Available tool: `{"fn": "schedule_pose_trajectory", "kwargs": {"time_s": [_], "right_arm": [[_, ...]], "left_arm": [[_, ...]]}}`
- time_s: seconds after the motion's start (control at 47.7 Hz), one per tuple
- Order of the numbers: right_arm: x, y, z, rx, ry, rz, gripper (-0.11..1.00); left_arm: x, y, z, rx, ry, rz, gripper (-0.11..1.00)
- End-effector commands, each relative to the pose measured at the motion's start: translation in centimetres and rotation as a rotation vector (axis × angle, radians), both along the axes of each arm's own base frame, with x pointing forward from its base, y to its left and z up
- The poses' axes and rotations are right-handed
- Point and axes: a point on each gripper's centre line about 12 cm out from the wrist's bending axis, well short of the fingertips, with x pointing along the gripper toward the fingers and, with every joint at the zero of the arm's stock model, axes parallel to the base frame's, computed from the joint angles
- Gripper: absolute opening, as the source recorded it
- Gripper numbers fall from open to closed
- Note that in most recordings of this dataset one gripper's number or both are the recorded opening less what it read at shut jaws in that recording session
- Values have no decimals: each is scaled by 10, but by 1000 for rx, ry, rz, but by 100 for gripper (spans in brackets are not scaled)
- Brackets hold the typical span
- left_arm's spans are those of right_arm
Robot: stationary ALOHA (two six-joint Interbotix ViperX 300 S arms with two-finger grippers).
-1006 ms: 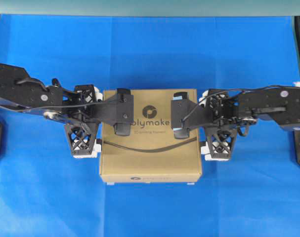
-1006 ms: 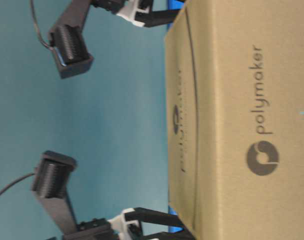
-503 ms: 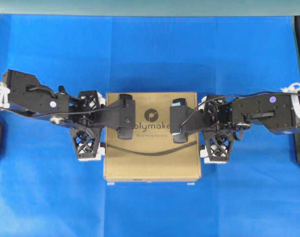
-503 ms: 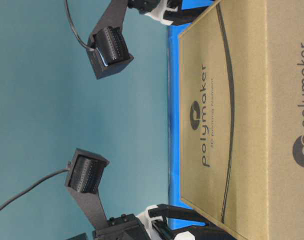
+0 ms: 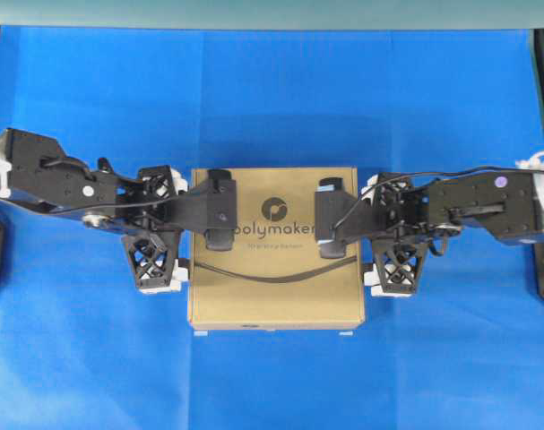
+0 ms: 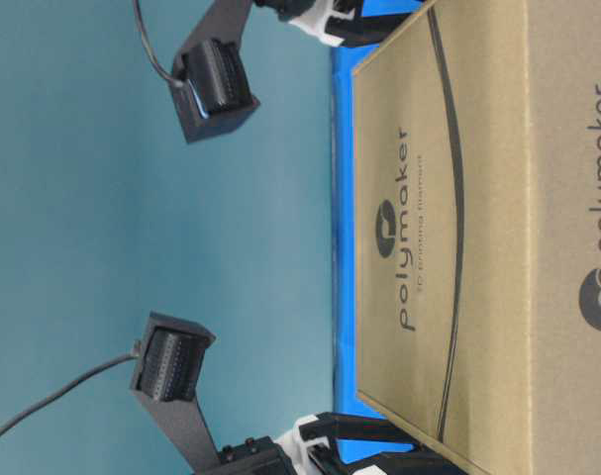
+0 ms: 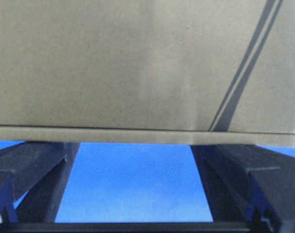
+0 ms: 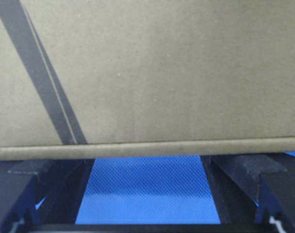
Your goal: Lift up the cardboard box by clamping it between your arms.
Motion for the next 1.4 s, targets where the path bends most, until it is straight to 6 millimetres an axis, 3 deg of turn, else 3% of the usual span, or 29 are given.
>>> {"fn": "schedule_pose_trajectory", "kwargs": {"time_s": [0.0, 0.21, 0.44, 0.796, 1.069, 1.383], "right_arm": [[5, -6, 18, 13, -99, -58, 99], [-12, -5, 18, 17, -130, -70, 99], [-38, -3, 25, 48, -170, -134, 99], [-77, -1, 52, 58, -288, -156, 99], [-90, 1, 66, 57, -388, -150, 99], [-108, 1, 102, 43, -621, -132, 99]], "left_arm": [[1, 1, 7, -8, -41, 19, 86], [-12, 2, 12, -6, -47, 21, 86], [-22, 1, 29, 6, -96, 5, 86], [-61, 0, 65, 18, -232, 7, 86], [-85, -7, 77, 14, -371, -2, 86], [-104, -17, 110, -4, -616, -21, 86]]}}
